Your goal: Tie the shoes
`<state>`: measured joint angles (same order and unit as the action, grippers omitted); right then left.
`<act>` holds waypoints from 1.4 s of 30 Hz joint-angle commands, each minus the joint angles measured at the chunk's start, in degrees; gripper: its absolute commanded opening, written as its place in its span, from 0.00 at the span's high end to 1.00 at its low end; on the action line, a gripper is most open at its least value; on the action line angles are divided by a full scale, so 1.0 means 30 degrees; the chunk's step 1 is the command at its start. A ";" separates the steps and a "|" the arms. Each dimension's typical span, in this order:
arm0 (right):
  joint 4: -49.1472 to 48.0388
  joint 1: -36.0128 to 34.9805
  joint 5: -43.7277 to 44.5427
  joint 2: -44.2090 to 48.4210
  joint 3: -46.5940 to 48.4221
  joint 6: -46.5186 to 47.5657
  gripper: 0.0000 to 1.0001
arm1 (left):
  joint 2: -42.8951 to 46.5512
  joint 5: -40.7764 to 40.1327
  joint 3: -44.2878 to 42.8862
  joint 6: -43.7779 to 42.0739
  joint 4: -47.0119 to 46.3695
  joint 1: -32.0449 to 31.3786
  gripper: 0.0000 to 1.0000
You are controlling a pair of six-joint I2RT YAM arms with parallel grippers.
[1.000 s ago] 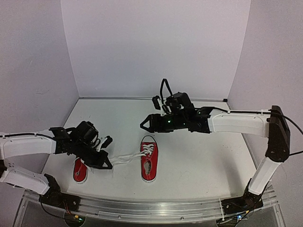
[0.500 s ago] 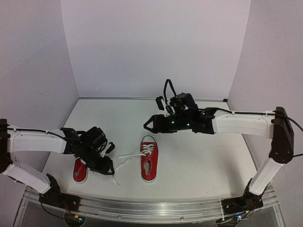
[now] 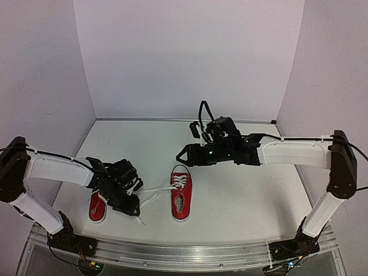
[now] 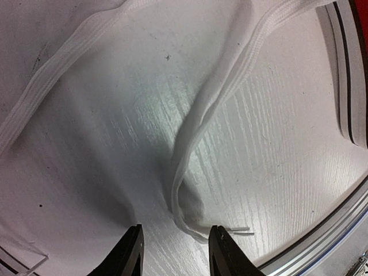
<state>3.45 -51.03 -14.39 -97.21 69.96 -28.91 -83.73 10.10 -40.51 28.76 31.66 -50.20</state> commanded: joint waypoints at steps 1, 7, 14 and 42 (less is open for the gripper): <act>-0.0329 0.0102 0.0142 0.0175 -0.0101 0.0260 0.39 | -0.0564 -0.0436 -0.0471 -0.0036 -0.1069 -0.0165 0.62; -0.0290 0.0185 0.0022 0.0007 -0.0038 0.0555 0.39 | -0.0764 -0.0347 -0.0483 -0.0018 -0.1065 -0.0264 0.99; 0.0071 0.0201 -0.1713 -0.0872 0.0656 0.2159 0.46 | 0.2707 0.0840 -0.1066 0.1195 -0.1839 -0.0181 1.00; 0.4556 0.0179 -0.4287 -0.6914 0.4748 0.4734 0.69 | 0.2862 0.0412 -0.1793 0.1480 -0.0912 0.0060 1.00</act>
<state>14.90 -50.52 -26.73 -116.54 82.14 -16.22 -75.70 11.45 -44.99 31.99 30.03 -50.48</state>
